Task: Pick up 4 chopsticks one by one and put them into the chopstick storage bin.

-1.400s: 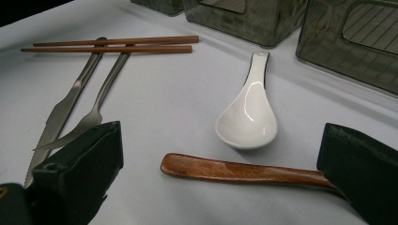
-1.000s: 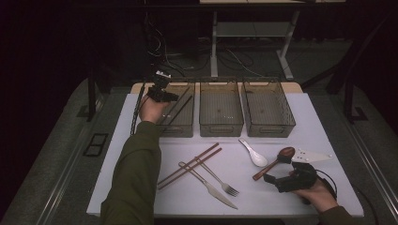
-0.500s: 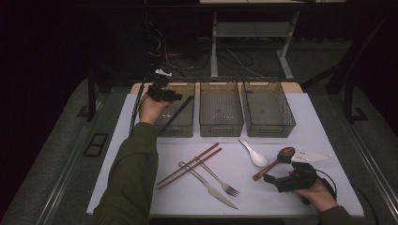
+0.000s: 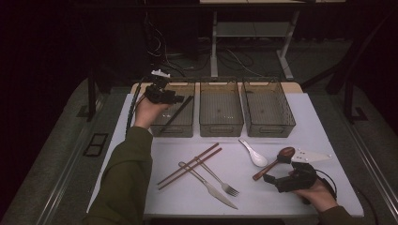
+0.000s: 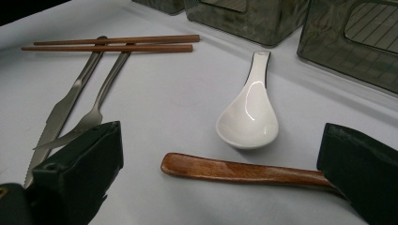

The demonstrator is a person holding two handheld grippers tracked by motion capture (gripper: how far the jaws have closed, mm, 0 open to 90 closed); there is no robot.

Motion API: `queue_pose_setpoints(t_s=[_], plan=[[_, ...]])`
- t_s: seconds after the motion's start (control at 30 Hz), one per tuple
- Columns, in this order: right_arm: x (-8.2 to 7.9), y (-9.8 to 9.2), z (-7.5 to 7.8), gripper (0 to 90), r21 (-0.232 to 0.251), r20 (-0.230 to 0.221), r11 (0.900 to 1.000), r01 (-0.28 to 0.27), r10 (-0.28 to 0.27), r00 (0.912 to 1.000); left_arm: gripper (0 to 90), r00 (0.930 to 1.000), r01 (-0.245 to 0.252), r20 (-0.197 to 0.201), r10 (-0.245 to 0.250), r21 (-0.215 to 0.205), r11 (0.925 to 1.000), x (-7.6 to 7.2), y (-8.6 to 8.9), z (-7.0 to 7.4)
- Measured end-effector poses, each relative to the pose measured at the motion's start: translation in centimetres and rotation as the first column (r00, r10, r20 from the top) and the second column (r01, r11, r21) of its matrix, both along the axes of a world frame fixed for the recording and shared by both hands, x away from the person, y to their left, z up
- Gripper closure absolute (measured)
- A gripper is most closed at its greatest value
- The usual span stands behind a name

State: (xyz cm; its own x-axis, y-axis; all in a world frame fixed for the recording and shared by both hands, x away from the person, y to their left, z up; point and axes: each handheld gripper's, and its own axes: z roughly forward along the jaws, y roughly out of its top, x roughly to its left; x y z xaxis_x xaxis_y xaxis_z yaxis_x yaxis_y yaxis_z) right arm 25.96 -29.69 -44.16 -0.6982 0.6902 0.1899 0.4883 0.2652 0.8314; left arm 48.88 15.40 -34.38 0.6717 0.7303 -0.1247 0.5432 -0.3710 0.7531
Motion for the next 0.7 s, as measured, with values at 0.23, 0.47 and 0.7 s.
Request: queue_pose_setpoints(t_s=[0.23,0.47,0.7], plan=[[0.0,0.0,0.0,0.5,0.0,-0.002,1.0,0.003,-0.003,1.0,39.6,0.999,0.044,0.002,-0.044,-0.052,0.9977,-1.5,0.4,0.3],[0.0,0.0,0.0,0.4,0.001,-0.004,1.0,0.006,-0.006,1.0,35.6,0.9957,0.093,0.013,-0.092,-0.065,0.9936,-3.3,0.0,0.1],[0.0,0.1,0.0,0.5,0.0,-0.004,1.0,0.006,-0.006,1.0,31.0,0.9924,0.12,0.03,-0.119,-0.039,0.992,-5.3,-0.5,-0.1]])
